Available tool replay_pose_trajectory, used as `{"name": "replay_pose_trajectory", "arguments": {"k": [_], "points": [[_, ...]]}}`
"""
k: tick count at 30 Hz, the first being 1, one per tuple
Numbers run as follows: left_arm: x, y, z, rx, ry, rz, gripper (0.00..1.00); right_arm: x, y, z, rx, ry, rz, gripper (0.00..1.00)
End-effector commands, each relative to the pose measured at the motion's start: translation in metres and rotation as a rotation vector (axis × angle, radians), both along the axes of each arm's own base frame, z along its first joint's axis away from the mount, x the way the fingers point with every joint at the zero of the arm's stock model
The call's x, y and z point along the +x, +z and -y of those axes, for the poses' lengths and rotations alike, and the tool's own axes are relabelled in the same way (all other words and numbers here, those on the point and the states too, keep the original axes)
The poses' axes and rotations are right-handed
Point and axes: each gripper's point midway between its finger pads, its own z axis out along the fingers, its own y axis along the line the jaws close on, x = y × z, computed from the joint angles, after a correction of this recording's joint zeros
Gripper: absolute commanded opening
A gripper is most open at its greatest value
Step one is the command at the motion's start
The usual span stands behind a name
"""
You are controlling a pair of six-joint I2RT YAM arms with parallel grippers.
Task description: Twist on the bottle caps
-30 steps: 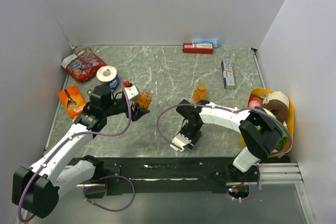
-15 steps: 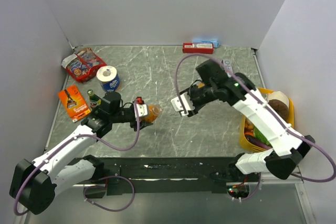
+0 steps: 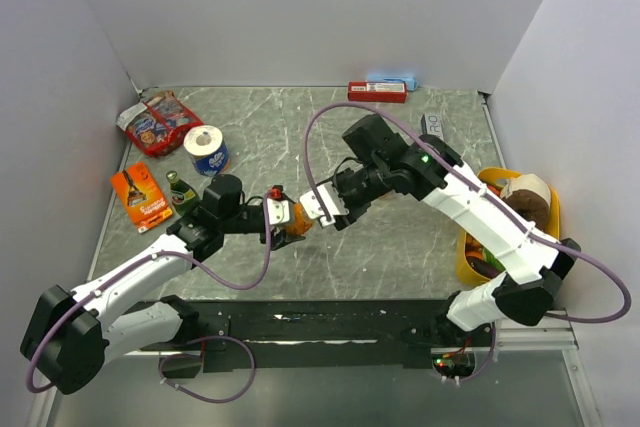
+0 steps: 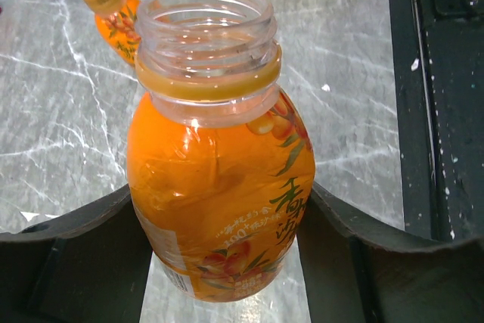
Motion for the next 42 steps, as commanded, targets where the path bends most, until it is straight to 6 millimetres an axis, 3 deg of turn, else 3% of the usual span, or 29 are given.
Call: {"name": "replay_pose_trajectory", "arguments": {"k": [1,15,30,42], "points": [[0.001,0.037,0.012,-0.093,-0.035,0.055,0.01,0.002,0.013,-0.007,0.024,0.003,0.026,0.31],[0.001,0.042,0.012,-0.092,-0.035,0.071,0.01,0.023,-0.001,-0.025,0.011,-0.051,0.040,0.31],[0.007,0.041,0.014,-0.095,-0.014,0.063,0.01,0.003,-0.008,-0.018,-0.032,0.029,-0.015,0.33],[0.010,0.048,0.016,-0.120,0.000,0.061,0.01,0.010,-0.015,-0.023,-0.065,-0.032,-0.044,0.34]]}}
